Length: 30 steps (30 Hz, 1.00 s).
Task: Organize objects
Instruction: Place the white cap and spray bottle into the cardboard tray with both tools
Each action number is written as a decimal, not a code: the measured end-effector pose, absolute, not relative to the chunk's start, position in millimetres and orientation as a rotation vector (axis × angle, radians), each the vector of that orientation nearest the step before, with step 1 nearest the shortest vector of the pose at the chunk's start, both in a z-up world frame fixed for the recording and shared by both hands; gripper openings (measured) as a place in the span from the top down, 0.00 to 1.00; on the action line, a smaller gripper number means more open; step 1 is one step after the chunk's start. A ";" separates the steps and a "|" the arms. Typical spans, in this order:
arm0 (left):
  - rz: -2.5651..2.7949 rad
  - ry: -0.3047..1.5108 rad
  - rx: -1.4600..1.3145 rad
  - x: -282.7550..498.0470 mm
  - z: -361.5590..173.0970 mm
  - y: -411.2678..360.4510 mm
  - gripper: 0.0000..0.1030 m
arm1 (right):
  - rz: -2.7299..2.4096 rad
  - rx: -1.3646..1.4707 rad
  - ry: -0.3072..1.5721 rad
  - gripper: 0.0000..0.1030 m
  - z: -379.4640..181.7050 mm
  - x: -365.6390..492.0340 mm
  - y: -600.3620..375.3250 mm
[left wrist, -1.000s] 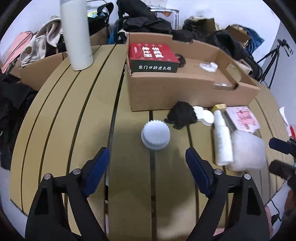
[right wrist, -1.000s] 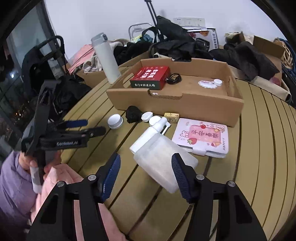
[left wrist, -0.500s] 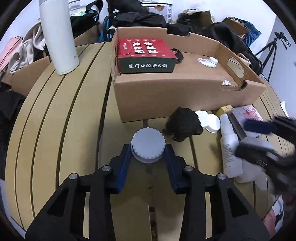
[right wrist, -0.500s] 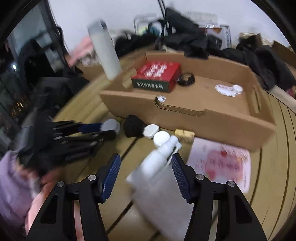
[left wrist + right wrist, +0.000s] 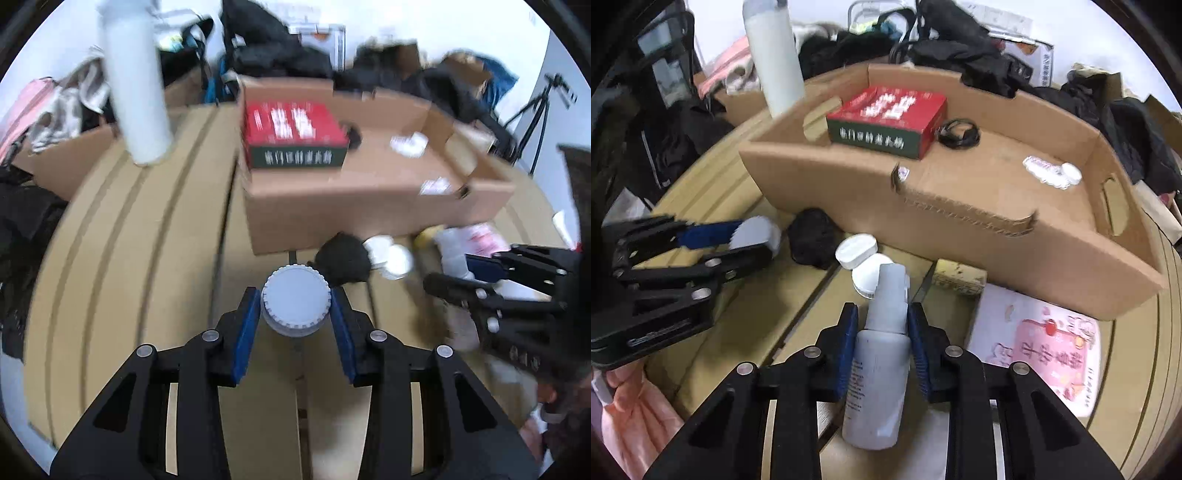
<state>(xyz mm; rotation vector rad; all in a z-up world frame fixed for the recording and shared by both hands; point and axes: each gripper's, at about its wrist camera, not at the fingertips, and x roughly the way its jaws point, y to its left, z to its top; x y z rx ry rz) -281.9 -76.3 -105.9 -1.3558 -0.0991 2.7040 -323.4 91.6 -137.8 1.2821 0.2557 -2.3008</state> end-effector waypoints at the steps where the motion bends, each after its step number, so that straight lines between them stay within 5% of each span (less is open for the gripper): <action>1: 2.725 -0.127 -1.315 -271.9 -90.7 -79.3 0.66 | -2.312 1.252 0.209 0.71 -127.0 -319.5 97.1; 8: 2.854 -0.218 -1.096 -204.3 -1.1 -88.4 0.66 | -2.392 0.930 -0.077 0.71 -27.2 -280.1 147.9; 15: 2.788 -0.291 -1.092 -204.5 16.8 -76.2 0.66 | -2.391 0.863 -0.057 0.71 8.7 -256.9 169.3; 23: 2.598 -0.259 -1.301 -346.2 -7.2 -25.9 0.66 | -2.323 1.042 0.009 0.71 -5.0 -369.4 181.4; 30: 2.505 -0.197 -1.561 -477.3 -88.8 9.1 0.66 | -2.240 1.396 0.163 0.71 -83.4 -518.2 149.0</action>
